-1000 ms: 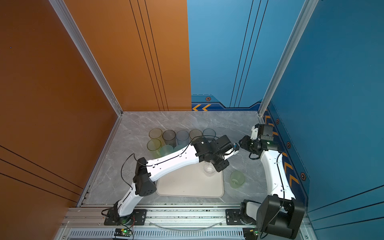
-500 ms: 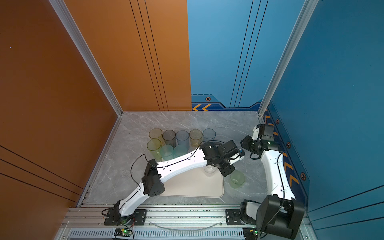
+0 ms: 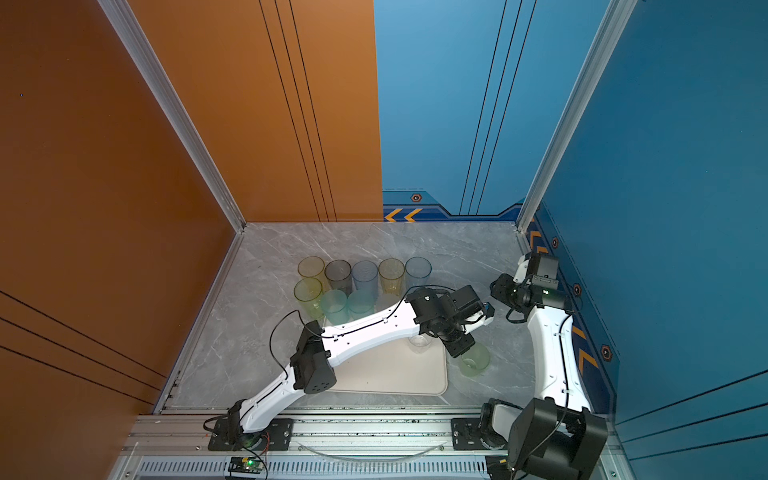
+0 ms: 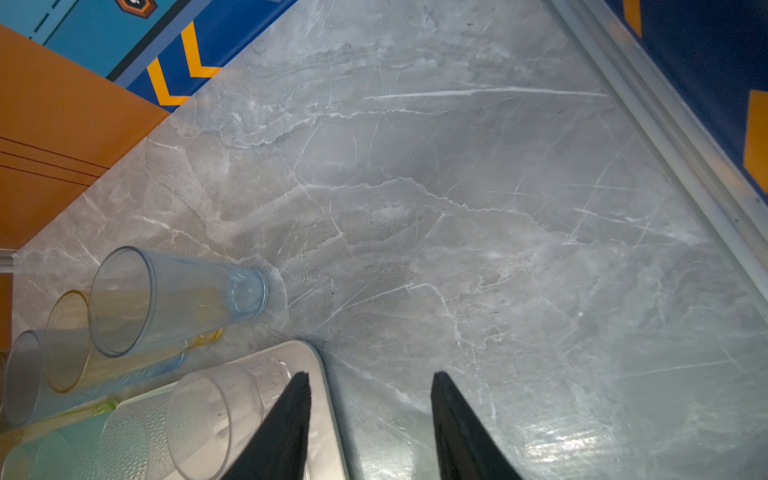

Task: Place the glasses into the tray
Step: 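Reach the left gripper to the pale green textured cup beside the tray, then close the left gripper on the rim of the pale green cup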

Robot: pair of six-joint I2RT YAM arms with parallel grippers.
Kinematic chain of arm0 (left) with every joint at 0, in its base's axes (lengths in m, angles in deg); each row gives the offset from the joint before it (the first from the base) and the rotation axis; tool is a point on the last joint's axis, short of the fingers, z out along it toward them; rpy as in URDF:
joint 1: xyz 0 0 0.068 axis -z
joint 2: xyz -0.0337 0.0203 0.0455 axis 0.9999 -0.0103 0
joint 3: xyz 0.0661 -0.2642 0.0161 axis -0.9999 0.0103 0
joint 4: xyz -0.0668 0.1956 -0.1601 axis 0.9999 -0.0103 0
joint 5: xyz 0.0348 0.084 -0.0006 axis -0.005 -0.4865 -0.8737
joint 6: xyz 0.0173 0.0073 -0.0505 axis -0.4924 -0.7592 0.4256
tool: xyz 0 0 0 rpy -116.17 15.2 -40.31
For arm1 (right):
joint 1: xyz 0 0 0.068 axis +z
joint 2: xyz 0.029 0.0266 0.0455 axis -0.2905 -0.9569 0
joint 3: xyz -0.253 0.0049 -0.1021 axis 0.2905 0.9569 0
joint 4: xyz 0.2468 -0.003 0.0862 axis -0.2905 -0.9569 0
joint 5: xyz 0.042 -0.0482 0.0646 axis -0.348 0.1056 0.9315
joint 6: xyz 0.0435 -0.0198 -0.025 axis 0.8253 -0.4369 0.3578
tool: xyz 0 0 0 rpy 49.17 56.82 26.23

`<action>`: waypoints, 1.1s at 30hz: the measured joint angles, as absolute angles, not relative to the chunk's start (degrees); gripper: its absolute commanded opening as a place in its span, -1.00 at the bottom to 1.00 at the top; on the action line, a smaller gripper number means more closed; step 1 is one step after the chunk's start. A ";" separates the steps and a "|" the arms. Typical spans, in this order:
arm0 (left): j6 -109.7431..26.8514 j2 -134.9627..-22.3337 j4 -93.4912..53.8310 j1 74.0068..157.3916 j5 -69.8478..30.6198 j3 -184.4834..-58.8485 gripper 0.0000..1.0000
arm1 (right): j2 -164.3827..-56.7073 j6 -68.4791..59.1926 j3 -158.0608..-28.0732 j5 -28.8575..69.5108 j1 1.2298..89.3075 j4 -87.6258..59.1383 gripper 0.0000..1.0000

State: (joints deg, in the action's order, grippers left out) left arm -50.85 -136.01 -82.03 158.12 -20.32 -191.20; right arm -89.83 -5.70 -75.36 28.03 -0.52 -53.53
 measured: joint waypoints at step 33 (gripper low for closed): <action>-50.87 -141.10 -81.46 158.10 -21.89 -194.19 -0.55 | -89.59 -5.50 -74.69 29.56 -1.20 -52.74 -0.06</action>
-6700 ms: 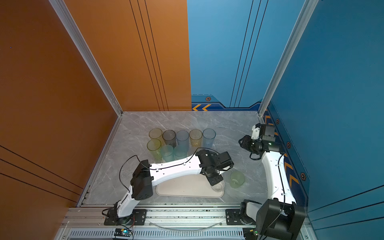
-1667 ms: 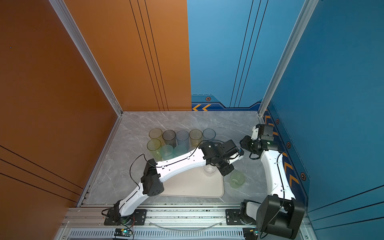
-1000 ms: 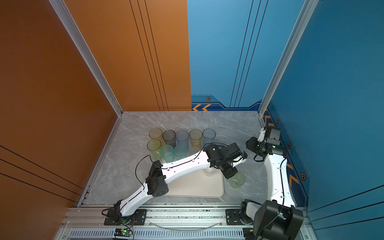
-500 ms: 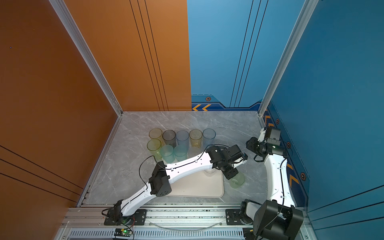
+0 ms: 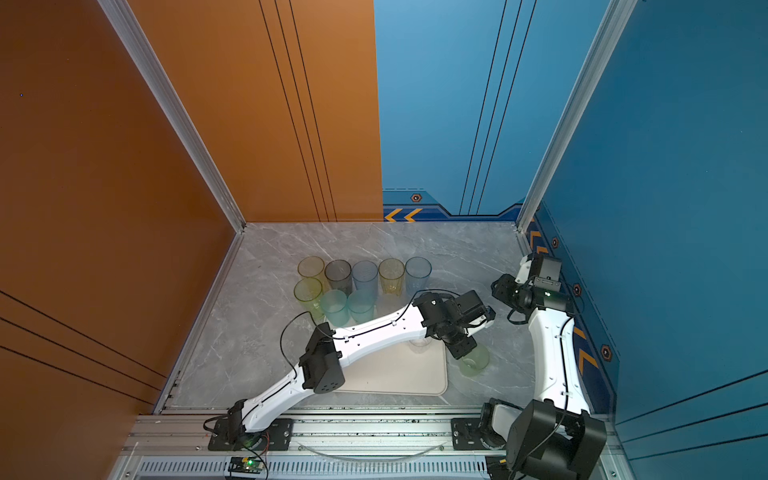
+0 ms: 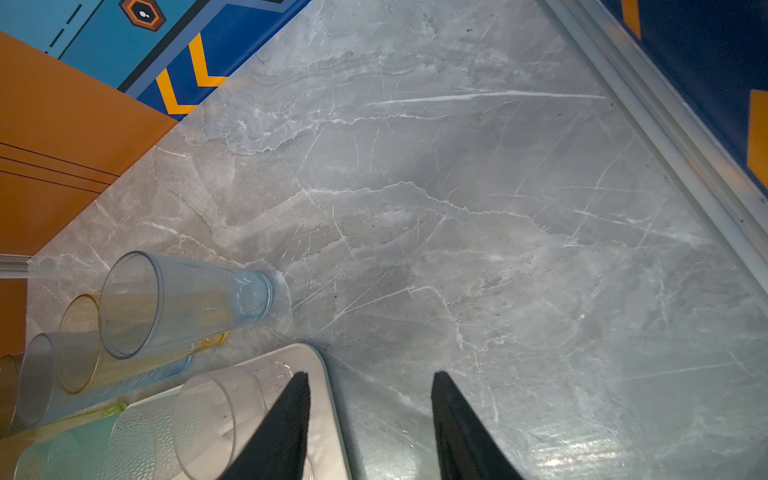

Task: Place the glasses into the tray
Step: 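Close the left gripper on the rim of the pale green cup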

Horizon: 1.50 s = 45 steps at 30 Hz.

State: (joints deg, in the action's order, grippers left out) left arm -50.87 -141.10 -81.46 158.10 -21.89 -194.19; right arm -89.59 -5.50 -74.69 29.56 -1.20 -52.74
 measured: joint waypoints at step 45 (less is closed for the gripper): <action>-54.19 -129.06 -81.26 157.42 -22.99 -182.50 -0.94 | -89.57 -5.50 -74.38 30.22 -1.46 -51.85 -0.06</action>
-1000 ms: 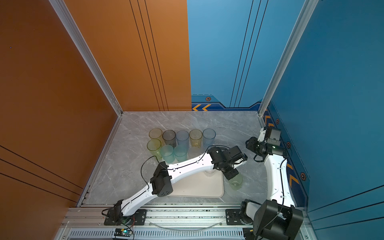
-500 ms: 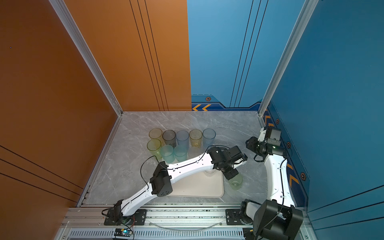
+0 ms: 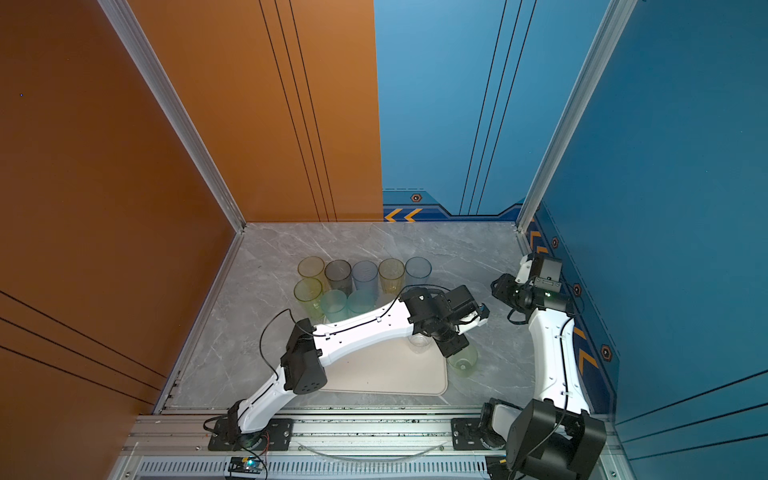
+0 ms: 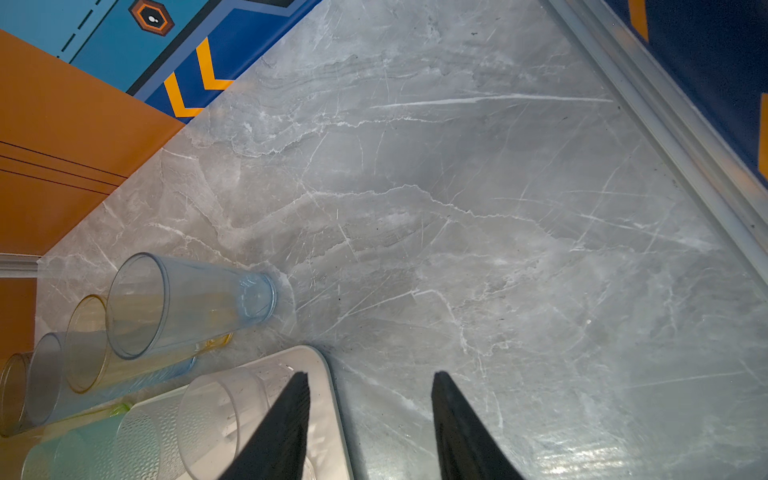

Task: Place the glasses into the tray
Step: 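Close the left gripper on the rim of the pale green cup, then lift the pale green cup and carry it over the tray with the left gripper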

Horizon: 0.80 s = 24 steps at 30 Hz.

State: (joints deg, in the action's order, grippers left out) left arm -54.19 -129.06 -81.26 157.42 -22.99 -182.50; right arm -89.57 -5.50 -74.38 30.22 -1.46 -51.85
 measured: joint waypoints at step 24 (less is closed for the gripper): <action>-55.20 -102.09 -81.02 148.28 -33.32 -155.68 -0.93 | -89.59 -5.50 -74.38 31.05 -1.22 -51.87 -0.06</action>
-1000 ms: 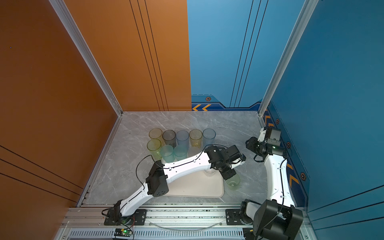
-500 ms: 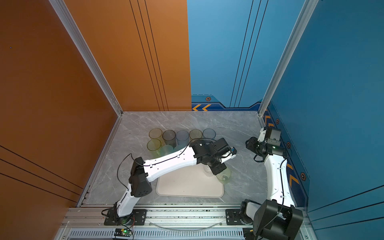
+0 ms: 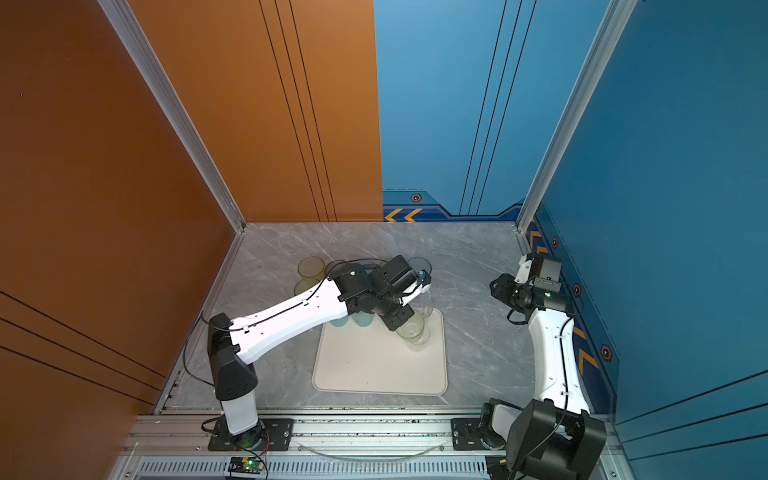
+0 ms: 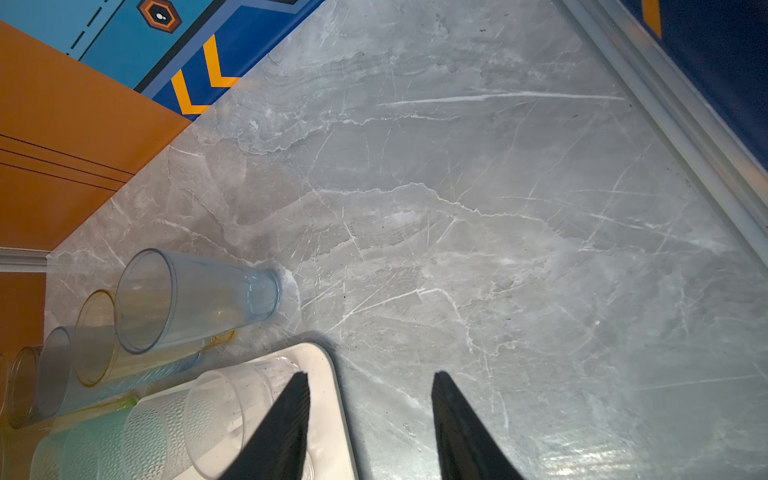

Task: Place the glasses into the tray
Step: 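Lift the pale green cup and carry it over the tray with the left gripper, then lower the pale green cup onto the tray beside the frosted cup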

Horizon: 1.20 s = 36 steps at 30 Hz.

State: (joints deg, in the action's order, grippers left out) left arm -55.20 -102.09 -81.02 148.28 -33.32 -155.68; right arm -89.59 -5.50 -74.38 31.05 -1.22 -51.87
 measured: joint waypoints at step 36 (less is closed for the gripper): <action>-54.11 -104.31 -80.23 145.24 -38.64 -144.60 -0.94 | -89.99 -5.52 -74.38 31.05 0.50 -51.87 -0.05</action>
